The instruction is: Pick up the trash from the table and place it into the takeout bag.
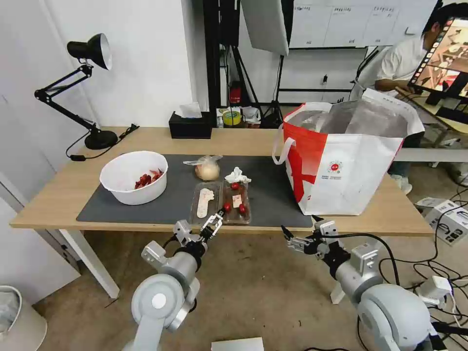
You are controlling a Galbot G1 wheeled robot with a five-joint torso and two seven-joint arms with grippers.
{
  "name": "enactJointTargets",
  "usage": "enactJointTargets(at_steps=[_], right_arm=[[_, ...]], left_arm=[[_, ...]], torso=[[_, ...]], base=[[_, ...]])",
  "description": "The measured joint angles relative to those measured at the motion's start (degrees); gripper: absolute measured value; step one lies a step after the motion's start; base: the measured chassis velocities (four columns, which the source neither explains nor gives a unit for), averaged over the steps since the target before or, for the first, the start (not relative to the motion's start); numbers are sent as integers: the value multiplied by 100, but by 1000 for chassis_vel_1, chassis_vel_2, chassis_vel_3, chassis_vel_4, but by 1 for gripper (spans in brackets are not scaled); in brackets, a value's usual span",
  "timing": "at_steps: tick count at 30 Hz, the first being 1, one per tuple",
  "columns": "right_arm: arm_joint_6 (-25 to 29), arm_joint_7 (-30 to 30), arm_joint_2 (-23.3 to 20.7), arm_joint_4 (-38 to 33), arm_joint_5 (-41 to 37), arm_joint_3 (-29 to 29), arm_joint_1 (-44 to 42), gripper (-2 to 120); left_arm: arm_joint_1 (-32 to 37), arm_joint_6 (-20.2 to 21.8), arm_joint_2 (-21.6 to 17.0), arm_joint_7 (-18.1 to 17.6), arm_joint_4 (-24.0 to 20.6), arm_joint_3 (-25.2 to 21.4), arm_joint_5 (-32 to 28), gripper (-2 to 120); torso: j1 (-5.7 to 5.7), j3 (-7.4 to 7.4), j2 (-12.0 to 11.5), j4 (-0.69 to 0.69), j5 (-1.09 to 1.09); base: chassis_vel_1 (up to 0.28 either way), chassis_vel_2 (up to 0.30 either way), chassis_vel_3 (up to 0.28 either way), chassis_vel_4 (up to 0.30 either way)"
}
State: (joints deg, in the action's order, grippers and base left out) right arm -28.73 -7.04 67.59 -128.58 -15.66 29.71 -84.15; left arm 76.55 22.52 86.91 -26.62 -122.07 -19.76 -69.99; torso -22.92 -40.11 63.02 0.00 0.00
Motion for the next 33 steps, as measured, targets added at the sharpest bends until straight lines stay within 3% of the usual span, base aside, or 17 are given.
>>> enactJointTargets(at_steps=[33], right_arm=[[2,-2,97,-25,130,8,-127,100]], left_arm=[[-320,37,94,-306,230,-161,-238,100]], torso=[[1,0,0,0,0]], base=[[0,0,0,0]])
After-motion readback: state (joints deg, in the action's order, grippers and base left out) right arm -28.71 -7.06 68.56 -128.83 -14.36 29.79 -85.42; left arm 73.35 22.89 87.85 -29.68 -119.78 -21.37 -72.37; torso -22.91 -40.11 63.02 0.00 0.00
